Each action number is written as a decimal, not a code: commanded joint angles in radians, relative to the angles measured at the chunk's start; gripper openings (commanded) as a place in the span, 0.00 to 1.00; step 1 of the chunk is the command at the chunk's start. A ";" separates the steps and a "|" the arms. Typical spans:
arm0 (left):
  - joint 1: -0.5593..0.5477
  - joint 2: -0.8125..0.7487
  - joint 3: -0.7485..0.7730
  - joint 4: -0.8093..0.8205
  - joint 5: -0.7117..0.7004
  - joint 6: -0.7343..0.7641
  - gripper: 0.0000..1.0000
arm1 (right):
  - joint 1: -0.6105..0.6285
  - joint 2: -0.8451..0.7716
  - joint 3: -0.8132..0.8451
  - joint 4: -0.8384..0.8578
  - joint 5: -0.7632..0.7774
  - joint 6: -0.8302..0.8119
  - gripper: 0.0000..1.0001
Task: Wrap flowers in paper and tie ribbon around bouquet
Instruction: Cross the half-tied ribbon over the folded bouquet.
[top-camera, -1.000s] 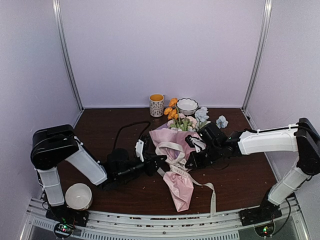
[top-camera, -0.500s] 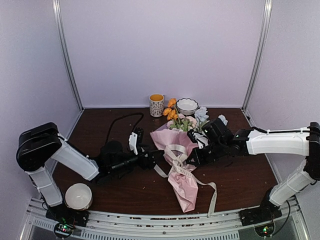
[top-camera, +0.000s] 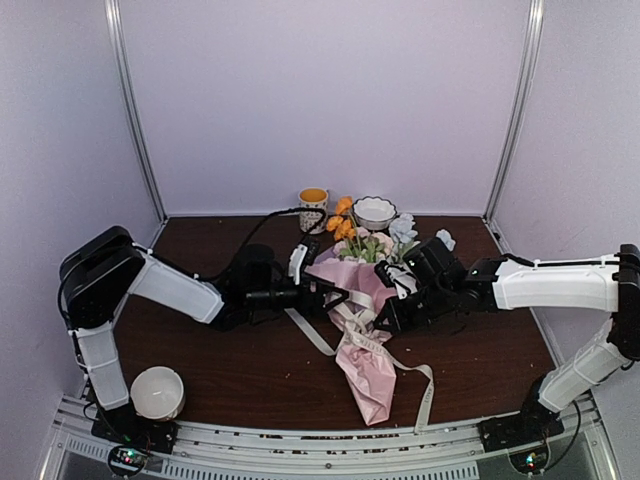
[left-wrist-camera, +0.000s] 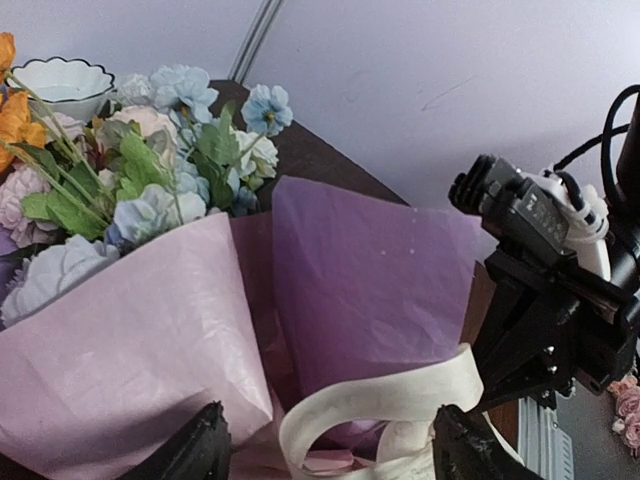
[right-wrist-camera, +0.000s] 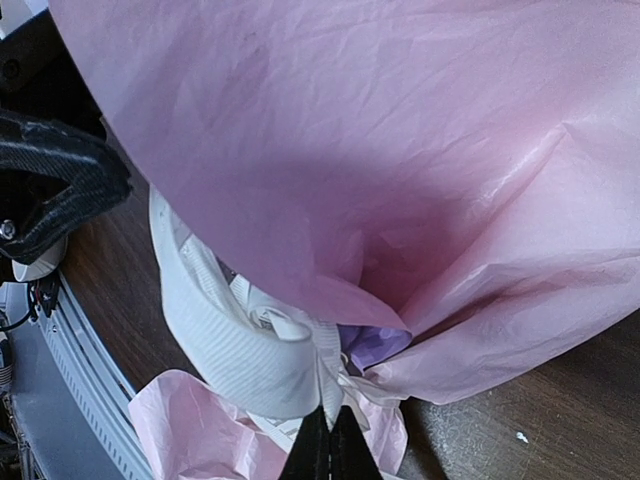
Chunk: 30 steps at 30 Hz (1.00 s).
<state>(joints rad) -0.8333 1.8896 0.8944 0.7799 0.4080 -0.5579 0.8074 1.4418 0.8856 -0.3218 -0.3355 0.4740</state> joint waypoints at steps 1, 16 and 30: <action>-0.002 0.019 0.067 -0.154 0.111 0.059 0.67 | 0.004 -0.031 -0.010 -0.009 0.033 -0.012 0.00; -0.001 -0.181 -0.142 -0.283 0.084 0.173 0.00 | 0.003 -0.054 -0.012 -0.039 0.059 -0.036 0.00; -0.003 -0.205 -0.096 -0.630 -0.047 0.222 0.35 | 0.007 -0.068 -0.026 -0.014 -0.025 -0.064 0.00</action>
<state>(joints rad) -0.8349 1.7039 0.7937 0.2363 0.4145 -0.3588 0.8074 1.3911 0.8719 -0.3546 -0.3187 0.4324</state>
